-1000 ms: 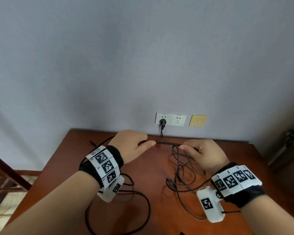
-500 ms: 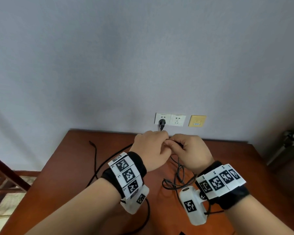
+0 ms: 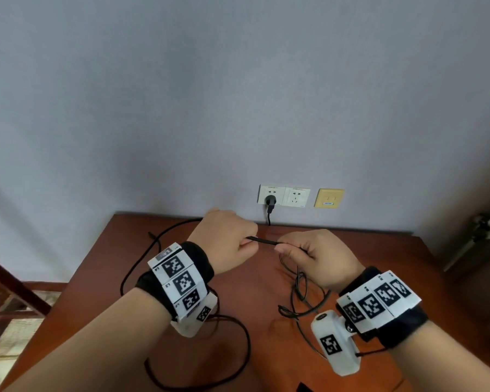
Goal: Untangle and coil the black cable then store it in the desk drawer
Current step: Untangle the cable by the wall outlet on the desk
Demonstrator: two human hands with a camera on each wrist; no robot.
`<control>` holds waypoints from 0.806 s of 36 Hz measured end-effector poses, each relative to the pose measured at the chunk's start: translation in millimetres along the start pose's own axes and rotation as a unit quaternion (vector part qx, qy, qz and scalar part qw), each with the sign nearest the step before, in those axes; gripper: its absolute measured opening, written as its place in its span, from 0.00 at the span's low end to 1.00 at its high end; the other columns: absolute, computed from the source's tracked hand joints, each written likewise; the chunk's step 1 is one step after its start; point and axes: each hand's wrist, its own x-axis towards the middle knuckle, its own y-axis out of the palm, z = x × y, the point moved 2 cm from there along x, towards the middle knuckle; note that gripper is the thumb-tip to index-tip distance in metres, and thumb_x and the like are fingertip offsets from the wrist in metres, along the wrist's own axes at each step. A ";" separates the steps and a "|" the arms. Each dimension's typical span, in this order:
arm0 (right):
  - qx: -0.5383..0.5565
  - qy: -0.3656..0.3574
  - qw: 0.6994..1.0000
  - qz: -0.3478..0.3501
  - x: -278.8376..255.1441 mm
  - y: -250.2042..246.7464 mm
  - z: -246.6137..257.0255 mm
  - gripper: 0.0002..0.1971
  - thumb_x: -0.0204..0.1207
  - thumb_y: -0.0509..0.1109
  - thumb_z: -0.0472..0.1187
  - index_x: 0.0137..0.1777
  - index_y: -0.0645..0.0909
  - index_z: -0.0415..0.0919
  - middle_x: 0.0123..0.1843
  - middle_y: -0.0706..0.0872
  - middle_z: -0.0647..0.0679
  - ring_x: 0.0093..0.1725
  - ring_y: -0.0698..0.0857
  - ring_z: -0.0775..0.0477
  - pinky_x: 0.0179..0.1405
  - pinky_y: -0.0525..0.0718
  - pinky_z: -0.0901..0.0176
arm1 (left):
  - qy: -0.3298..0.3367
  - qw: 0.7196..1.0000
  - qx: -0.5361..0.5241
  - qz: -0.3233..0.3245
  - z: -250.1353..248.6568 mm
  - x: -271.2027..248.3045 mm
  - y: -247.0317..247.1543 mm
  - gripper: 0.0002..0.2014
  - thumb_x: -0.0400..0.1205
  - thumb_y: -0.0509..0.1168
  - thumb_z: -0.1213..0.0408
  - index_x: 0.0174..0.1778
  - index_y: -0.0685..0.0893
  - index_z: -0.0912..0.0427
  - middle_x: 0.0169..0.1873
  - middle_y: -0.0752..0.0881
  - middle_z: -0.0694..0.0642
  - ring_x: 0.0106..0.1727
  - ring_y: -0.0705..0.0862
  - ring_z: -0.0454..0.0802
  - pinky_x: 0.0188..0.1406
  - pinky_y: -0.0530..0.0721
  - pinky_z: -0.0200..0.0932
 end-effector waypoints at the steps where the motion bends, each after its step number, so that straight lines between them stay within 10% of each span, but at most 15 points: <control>1: -0.001 0.006 1.000 0.001 -0.7 -2.3 -2.7 0.13 0.83 0.61 0.51 0.38 0.80 0.53 0.33 0.84 0.54 0.35 0.82 0.55 0.40 0.81 0.52 | -0.005 1.000 -0.006 -0.002 2.6 -1.1 -0.7 0.13 0.71 0.53 0.52 0.23 0.63 0.53 0.17 0.70 0.47 0.24 0.72 0.50 0.33 0.65 0.42; 14: 0.006 0.084 0.996 -0.020 -14.0 -11.9 -25.1 0.14 0.81 0.64 0.52 0.38 0.85 0.48 0.32 0.85 0.61 0.35 0.83 0.60 0.36 0.77 0.66 | -0.057 0.998 -0.001 0.014 18.1 -13.4 -8.5 0.15 0.71 0.59 0.57 0.23 0.61 0.53 0.16 0.64 0.48 0.23 0.69 0.51 0.26 0.52 0.37; 22: 0.015 0.102 0.992 -0.069 -10.4 -9.9 -22.8 0.17 0.81 0.62 0.52 0.36 0.83 0.44 0.31 0.86 0.50 0.36 0.85 0.52 0.40 0.83 0.52 | -0.130 0.990 -0.045 0.000 4.5 -6.8 -5.3 0.08 0.79 0.62 0.52 0.37 0.76 0.50 0.24 0.71 0.42 0.34 0.73 0.48 0.42 0.69 0.46; 29: 0.008 0.044 0.997 -0.066 3.3 6.3 -1.1 0.17 0.82 0.62 0.50 0.34 0.81 0.46 0.24 0.79 0.57 0.27 0.77 0.59 0.29 0.74 0.61 | -0.086 0.990 -0.108 0.038 -38.5 6.9 9.4 0.04 0.78 0.59 0.59 0.46 0.74 0.52 0.38 0.77 0.45 0.42 0.78 0.51 0.41 0.73 0.48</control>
